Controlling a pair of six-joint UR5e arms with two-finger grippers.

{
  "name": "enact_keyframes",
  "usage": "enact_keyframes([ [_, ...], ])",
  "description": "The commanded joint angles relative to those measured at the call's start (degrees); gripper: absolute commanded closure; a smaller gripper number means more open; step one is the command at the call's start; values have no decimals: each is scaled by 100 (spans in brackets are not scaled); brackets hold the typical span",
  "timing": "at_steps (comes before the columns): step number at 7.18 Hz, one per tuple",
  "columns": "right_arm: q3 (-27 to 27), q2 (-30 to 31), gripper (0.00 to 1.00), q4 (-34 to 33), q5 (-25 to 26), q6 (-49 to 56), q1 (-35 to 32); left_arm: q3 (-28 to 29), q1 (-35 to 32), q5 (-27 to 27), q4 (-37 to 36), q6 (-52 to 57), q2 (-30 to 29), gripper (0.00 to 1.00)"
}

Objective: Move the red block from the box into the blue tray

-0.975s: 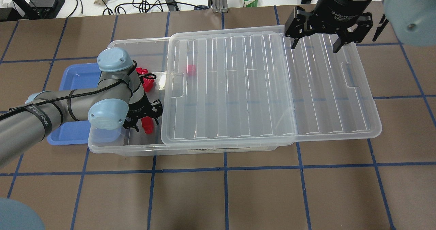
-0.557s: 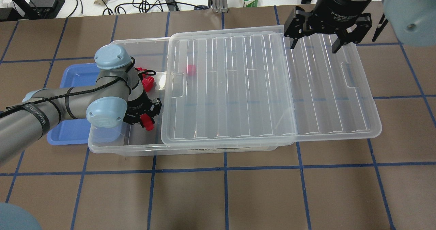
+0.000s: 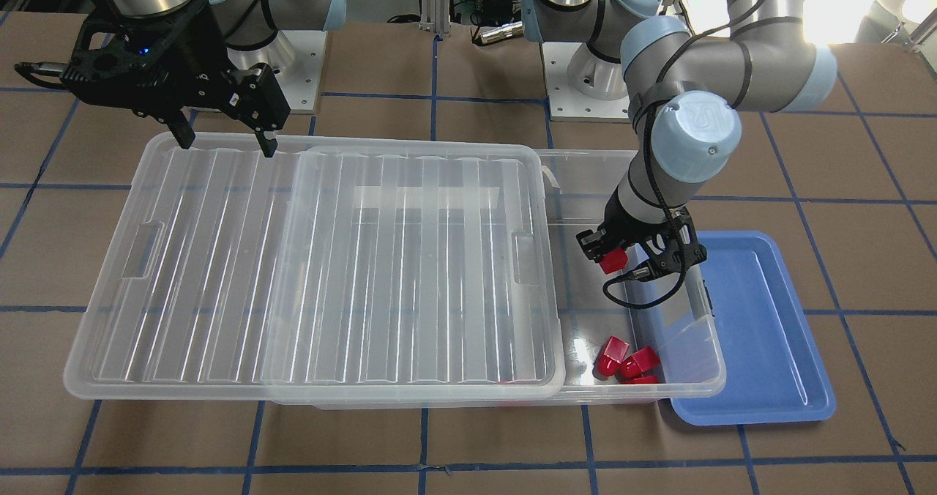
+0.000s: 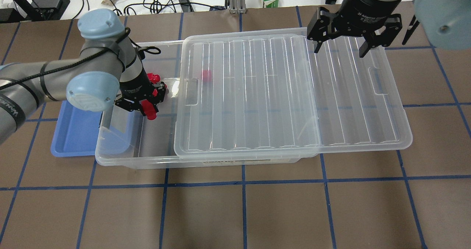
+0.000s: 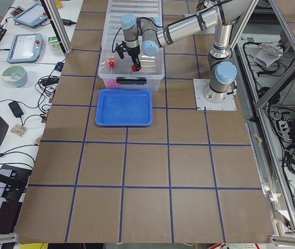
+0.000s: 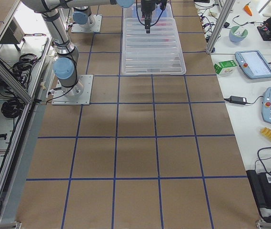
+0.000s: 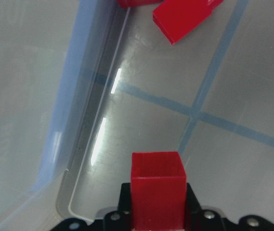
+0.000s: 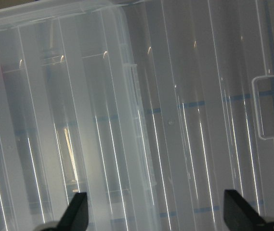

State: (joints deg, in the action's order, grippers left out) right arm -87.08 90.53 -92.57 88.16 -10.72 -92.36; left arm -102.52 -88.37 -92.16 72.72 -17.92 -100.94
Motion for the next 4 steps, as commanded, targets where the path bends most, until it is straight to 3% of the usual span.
enact_keyframes([
  [1,15,-9,0,-16,60,627,217,871,12,-12,1074,558,241,100],
  [4,-11,-9,0,107,43,2653,1768,1041,783,-21,1376,2270,434,100],
])
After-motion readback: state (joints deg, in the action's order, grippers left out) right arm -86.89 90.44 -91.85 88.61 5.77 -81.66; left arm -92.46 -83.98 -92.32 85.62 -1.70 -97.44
